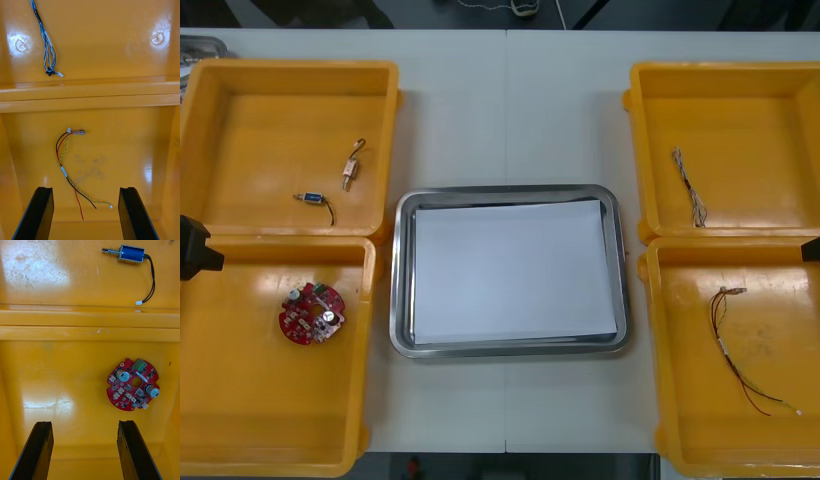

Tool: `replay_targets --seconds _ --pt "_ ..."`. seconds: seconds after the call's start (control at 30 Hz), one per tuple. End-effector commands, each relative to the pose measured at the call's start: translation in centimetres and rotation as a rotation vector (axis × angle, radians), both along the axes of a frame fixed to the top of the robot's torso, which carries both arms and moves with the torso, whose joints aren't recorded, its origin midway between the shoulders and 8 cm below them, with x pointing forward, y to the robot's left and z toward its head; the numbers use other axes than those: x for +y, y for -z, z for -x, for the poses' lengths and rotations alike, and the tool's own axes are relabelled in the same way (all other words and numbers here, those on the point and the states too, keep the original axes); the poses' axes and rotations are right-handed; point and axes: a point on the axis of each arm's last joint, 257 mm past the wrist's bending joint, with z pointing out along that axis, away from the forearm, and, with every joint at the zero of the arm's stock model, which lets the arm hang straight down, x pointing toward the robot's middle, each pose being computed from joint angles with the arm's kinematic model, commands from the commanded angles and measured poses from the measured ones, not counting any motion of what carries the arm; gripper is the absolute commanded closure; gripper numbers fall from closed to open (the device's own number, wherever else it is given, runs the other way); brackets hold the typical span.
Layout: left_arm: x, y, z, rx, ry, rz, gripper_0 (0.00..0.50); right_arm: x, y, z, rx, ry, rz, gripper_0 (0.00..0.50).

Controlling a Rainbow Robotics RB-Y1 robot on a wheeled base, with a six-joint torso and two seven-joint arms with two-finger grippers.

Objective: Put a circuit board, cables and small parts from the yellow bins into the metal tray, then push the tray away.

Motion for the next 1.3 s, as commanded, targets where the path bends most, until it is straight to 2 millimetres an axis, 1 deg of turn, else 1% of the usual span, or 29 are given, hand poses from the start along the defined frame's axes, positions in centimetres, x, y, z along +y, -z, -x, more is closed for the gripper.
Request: replay_targets --seconds 0.03,1.3 --pt "-0.30 0.97 0.82 0.030 -0.063 0.043 0.000 -0.26 -1.52 -0.23 -0.026 -0.047 0.068 0.000" --pt "-0.30 0.97 0.82 0.030 -0.063 0.043 0.000 -0.26 -1.52 -0.23 -0.026 -0.047 0.068 0.000"
